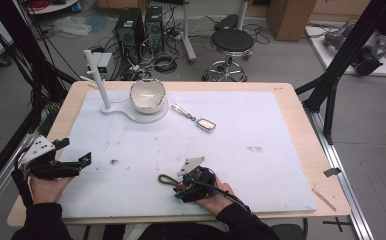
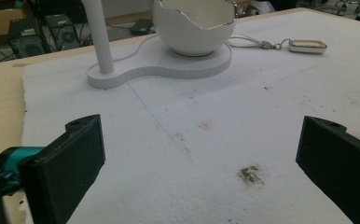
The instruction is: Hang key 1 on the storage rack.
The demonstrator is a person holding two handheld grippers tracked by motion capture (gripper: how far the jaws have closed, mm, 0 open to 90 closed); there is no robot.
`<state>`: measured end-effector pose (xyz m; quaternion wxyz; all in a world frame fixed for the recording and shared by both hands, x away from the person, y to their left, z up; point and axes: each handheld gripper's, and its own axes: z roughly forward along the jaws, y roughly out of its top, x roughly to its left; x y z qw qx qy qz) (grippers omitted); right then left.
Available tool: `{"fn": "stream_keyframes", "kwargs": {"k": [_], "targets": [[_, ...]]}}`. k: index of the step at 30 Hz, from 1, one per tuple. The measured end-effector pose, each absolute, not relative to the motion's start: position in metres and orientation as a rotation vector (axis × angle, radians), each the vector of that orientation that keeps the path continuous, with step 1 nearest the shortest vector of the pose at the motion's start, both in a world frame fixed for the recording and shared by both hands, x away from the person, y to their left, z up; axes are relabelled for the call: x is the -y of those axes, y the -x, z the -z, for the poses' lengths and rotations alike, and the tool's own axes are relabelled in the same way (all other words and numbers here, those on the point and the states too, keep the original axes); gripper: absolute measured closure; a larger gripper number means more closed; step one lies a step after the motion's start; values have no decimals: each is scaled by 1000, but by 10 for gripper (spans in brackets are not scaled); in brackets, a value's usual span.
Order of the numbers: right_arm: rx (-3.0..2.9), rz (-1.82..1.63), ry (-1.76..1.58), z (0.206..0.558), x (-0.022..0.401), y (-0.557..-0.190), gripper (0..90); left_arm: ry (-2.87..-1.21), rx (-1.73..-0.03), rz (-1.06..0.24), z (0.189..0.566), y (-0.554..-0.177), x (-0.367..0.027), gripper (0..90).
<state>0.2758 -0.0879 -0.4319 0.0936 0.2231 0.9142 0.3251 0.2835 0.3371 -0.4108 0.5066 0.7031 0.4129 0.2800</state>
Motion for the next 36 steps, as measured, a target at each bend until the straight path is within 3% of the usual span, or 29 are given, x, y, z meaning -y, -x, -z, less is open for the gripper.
{"fn": "stream_keyframes", "kwargs": {"k": [7,11,24,36], "targets": [[-2753,-939,-707,432,87,-277,654,-1695,-996,-675,411,-283,-337,17],[-2749,-927,-675,432,85,-274,717,-1697,-995,-674,411,-284,-337,17],[-2751,-943,-699,428,86,-275,750,-1701,-994,-673,411,-284,-337,17],[-2651,-1076,-777,404,107,-285,750,-1713,-994,-670,412,-285,-335,17]]}}
